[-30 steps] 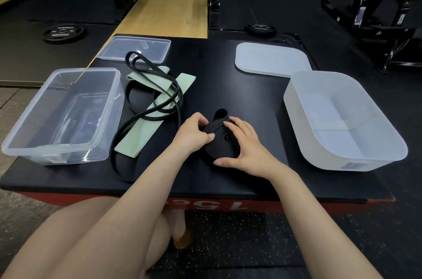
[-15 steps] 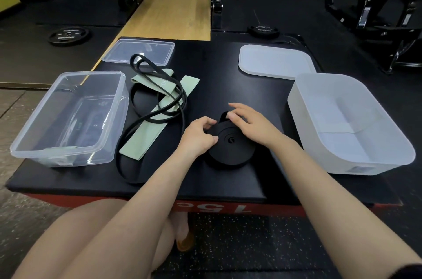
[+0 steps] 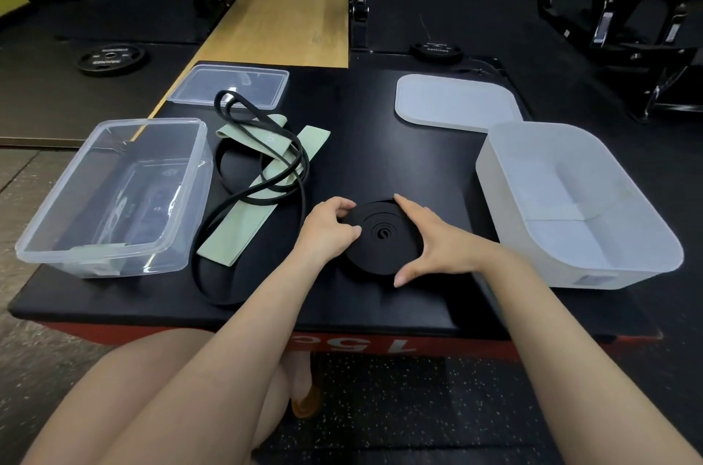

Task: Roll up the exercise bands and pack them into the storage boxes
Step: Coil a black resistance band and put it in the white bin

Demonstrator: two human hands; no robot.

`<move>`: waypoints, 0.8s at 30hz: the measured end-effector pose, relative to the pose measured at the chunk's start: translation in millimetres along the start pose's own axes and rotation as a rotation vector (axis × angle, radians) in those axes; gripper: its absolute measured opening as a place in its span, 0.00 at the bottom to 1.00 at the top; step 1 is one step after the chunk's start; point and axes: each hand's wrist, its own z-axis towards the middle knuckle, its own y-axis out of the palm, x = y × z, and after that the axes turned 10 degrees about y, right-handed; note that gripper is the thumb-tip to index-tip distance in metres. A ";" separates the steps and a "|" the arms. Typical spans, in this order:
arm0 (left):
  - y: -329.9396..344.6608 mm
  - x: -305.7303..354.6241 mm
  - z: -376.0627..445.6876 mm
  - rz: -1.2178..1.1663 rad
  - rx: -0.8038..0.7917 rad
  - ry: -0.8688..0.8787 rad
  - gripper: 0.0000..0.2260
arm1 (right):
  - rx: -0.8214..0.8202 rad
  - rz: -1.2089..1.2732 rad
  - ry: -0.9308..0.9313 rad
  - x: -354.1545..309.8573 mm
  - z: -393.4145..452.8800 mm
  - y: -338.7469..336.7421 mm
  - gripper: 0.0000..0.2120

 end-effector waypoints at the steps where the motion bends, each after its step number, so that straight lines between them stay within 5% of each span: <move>1: 0.0 0.6 -0.5 0.009 0.006 -0.002 0.18 | -0.011 -0.027 0.008 0.2 -0.6 -0.4 0.65; 11: -2.6 5.9 -11.8 0.061 0.018 0.036 0.18 | 0.161 0.037 -0.011 -10.7 -16.5 6.2 0.59; 15: -14.8 9.9 -21.1 -0.030 -0.224 0.039 0.35 | 0.226 0.131 0.002 -16.1 -27.5 16.9 0.58; 18: -20.8 14.9 -26.6 0.134 -0.367 0.096 0.44 | 0.277 0.224 -0.005 -21.6 -37.3 25.1 0.55; 24: -27.1 37.8 -34.1 0.434 -0.342 0.338 0.43 | 0.381 0.278 -0.023 -27.8 -54.6 17.5 0.54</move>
